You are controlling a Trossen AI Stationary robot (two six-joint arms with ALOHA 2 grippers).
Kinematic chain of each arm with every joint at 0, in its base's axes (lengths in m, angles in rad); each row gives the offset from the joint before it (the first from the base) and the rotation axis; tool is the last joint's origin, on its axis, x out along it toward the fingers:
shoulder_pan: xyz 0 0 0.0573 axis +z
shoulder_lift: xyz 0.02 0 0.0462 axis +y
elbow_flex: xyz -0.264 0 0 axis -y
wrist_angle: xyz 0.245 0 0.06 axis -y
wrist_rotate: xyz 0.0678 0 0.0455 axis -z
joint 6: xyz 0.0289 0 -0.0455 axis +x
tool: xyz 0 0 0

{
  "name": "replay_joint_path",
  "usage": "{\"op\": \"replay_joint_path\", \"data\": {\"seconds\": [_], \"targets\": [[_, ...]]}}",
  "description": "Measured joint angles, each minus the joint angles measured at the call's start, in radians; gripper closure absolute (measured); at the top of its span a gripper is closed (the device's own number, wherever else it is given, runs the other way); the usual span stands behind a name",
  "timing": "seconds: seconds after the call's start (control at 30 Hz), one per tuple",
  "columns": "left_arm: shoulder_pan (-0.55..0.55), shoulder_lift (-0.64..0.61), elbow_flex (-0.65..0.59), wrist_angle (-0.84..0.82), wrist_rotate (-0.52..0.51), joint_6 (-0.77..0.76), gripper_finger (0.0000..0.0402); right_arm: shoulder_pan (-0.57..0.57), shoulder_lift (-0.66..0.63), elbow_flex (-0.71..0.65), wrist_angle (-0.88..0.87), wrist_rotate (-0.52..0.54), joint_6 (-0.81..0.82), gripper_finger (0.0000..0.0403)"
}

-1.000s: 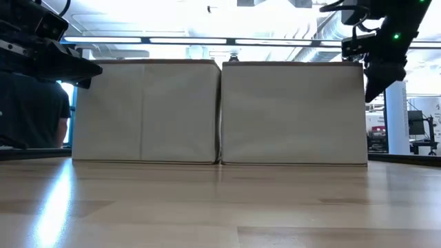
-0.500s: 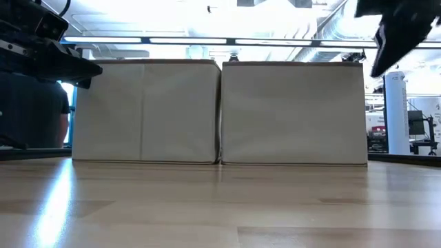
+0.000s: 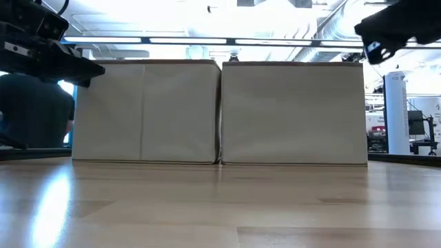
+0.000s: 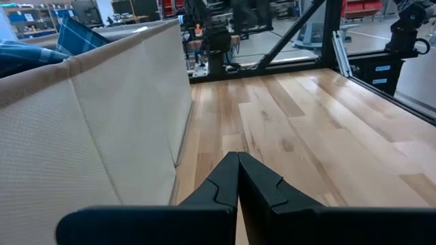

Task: Sort clothes
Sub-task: Return to Home Position

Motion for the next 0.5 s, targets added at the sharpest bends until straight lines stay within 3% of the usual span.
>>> {"op": "replay_joint_path", "data": {"seconds": [0.1, 0.2, 0.3, 0.5], "targets": [[0.000, 0.001, 0.000, 0.000, -0.001, 0.001, 0.0401, -0.072, -0.111, -0.149, 0.226, -0.009, -0.037, 0.0388], [0.000, 0.001, 0.000, 0.000, -0.002, 0.002, 0.0401, -0.175, -0.211, -0.268, 0.369, -0.099, -0.059, 0.0400], [0.000, 0.001, 0.000, 0.001, -0.003, 0.003, 0.0401, -0.282, -0.277, -0.258, 0.281, -0.195, -0.046, 0.0399], [0.000, 0.010, 0.000, 0.000, -0.003, 0.003, 0.0401, -0.508, -0.328, -0.258, 0.293, -0.425, -0.099, 0.0402]]}}
